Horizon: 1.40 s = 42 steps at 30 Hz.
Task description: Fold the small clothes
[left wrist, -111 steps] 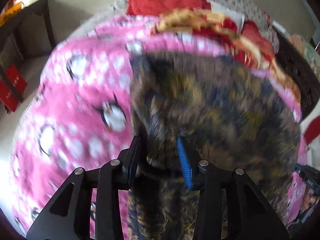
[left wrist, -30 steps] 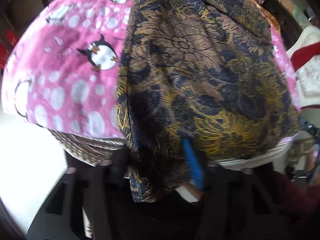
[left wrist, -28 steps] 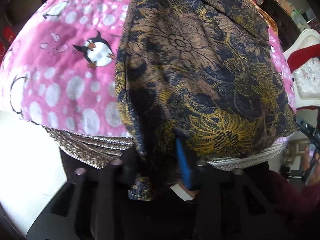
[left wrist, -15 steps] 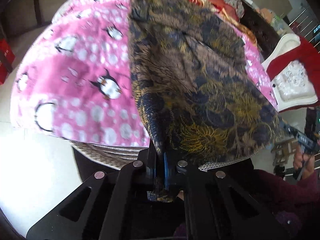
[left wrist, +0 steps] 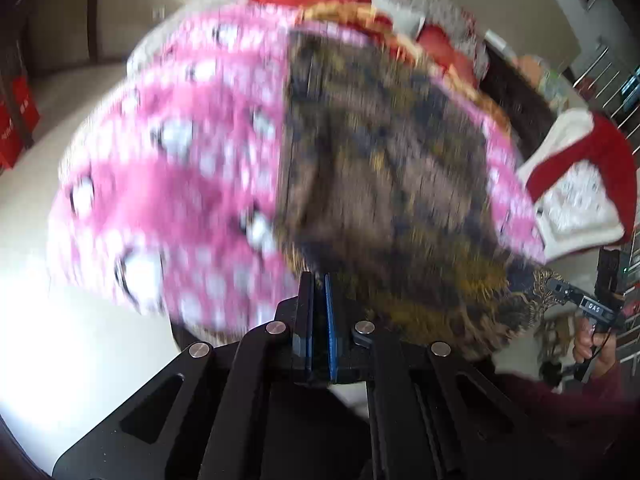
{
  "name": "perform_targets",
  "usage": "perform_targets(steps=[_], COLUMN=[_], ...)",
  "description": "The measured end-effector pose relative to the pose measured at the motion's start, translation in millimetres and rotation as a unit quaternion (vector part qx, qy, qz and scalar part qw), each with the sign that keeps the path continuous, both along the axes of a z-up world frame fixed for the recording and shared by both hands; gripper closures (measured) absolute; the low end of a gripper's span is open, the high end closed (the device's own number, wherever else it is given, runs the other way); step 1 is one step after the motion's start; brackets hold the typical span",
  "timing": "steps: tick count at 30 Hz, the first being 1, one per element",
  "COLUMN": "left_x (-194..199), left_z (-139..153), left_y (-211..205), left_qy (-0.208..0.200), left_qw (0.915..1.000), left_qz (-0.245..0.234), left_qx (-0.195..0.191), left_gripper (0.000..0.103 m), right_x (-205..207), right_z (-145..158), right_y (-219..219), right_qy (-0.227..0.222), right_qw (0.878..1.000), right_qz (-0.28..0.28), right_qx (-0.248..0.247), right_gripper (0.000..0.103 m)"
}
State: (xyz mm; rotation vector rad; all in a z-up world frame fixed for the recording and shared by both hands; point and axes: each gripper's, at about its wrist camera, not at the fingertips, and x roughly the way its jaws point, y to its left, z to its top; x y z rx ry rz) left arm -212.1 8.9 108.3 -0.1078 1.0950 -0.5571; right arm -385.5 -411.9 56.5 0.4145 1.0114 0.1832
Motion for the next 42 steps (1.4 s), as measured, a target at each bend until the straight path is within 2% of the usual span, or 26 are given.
perform_targets(steps=[5,10,14,17,18,20,22,25,26,29,31,35,37,38,39,40,41,42], left_x=[43.9,67.2,66.4,53.8,48.7,36.3,22.7,9.2,4.1,-8.1,-10.1,-12.8,-15.8,-17.0,-17.6,-16.8,-16.1,-16.3], left_z=[47.2,51.7,17.7,-16.8,-26.7,-46.3,-61.9,-78.6,-84.0,-95.6,-96.3,-98.9,-101.9,-102.1,-101.8,-104.0,-107.2,-108.3], left_y=[-2.6,-27.1,-33.3,-27.7,-27.0,-22.9,-19.0,-17.2,-18.0,-23.1,-26.1,-34.7,-43.7,-46.2,-46.7,-46.3,-46.2,-43.9], left_qy=[-0.071,-0.086,-0.015,0.041,0.053,0.073,0.093,0.121,0.13,0.148,0.135,0.135,0.135,0.132,0.13,0.141,0.157,0.166], left_qw=[0.9967,0.9962,0.9997,0.9986,0.9976,0.9949,0.9926,0.9887,0.9873,0.9854,0.9874,0.988,0.9878,0.9879,0.9884,0.9874,0.9856,0.9849], left_qz=[0.029,0.011,0.002,0.006,0.008,0.008,0.007,0.011,0.007,-0.001,0.007,0.008,-0.014,-0.019,-0.019,-0.023,-0.025,-0.022], left_qx=[-0.026,0.006,0.02,0.032,0.045,0.069,0.077,0.088,0.091,0.085,0.082,0.074,0.076,0.079,0.076,0.067,0.057,0.045], left_gripper=[0.099,0.099,0.099,0.099,0.092,0.068,0.062,0.06,0.055,0.052,0.049,0.039,0.039,0.045,0.057,0.087,0.095,0.095], right_x=[43.5,77.9,80.1,76.3,74.7,72.3,70.2,68.5,68.3,67.6,67.5,67.2,66.2,65.7,65.3,64.8,64.7,64.2], right_z=[34.1,43.0,34.3,25.1,22.2,18.2,17.2,16.1,15.9,16.1,15.4,14.6,15.3,14.8,14.2,13.1,12.9,12.6], right_y=[-19.9,-24.7,-27.8,-34.5,-36.1,-37.1,-36.4,-33.7,-33.4,-34.0,-33.8,-33.4,-32.6,-32.9,-33.2,-33.7,-33.7,-33.8], right_qy=[-0.061,-0.069,-0.056,-0.047,-0.043,-0.036,-0.033,-0.03,-0.03,-0.033,-0.033,-0.03,-0.031,-0.032,-0.031,-0.03,-0.029,-0.029], right_qw=[0.998,0.997,0.998,0.998,0.998,0.998,0.999,0.999,0.999,0.999,0.998,0.999,0.999,0.998,0.998,0.998,0.998,0.998], right_qz=[-0.027,-0.03,-0.027,-0.038,-0.041,-0.044,-0.041,-0.037,-0.036,-0.039,-0.039,-0.04,-0.038,-0.039,-0.041,-0.043,-0.044,-0.045], right_qx=[0.002,0.001,-0.002,0.012,0.013,0.015,0.015,0.012,0.013,0.018,0.02,0.022,0.021,0.022,0.024,0.026,0.027,0.027], right_gripper=[0.093,0.093,0.093,0.093,0.093,0.093,0.093,0.093,0.093,0.093,0.093,0.093,0.093,0.093,0.093,0.093,0.093,0.093])
